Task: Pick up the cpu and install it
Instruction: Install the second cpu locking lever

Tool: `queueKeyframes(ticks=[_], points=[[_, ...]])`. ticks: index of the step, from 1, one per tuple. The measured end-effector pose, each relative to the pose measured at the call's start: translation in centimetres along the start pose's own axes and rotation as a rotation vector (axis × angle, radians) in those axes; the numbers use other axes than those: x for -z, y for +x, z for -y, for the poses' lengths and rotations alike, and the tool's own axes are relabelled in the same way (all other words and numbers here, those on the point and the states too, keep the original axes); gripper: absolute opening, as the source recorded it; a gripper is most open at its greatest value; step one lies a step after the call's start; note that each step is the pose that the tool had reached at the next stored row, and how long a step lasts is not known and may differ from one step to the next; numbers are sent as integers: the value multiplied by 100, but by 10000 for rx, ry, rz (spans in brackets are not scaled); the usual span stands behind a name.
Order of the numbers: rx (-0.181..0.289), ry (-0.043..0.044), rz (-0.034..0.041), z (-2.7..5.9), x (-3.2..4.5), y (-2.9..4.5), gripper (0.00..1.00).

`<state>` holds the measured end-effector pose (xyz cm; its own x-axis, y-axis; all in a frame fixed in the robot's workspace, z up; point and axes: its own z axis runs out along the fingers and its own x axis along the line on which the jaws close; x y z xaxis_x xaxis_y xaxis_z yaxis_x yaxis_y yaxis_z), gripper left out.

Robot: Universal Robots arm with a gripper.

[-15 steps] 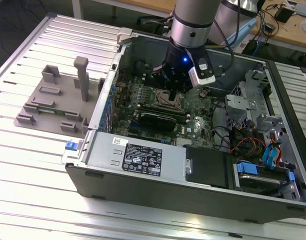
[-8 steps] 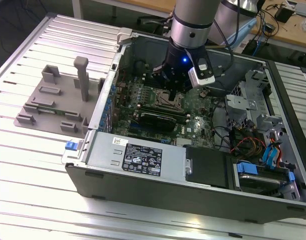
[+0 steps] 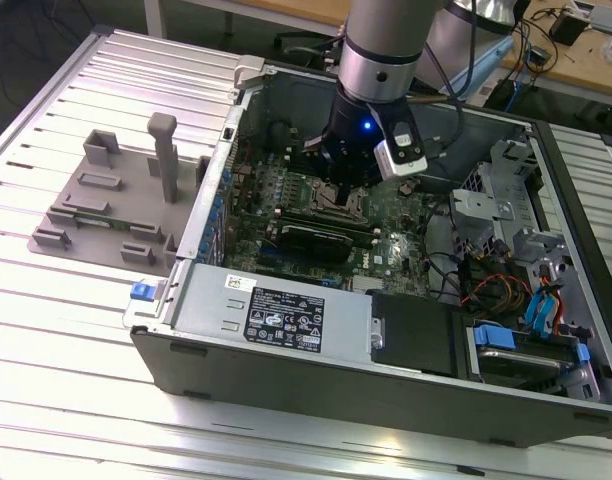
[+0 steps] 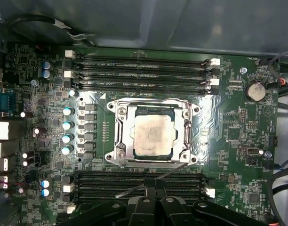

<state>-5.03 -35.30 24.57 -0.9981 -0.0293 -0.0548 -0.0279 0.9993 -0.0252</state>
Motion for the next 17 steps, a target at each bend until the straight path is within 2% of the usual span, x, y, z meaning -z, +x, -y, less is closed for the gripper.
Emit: queueKeyframes(ticks=[9, 17], points=[[-1, 1, 0, 21, -36, 32, 11], [-1, 1, 0, 15, -129, 154, 11]])
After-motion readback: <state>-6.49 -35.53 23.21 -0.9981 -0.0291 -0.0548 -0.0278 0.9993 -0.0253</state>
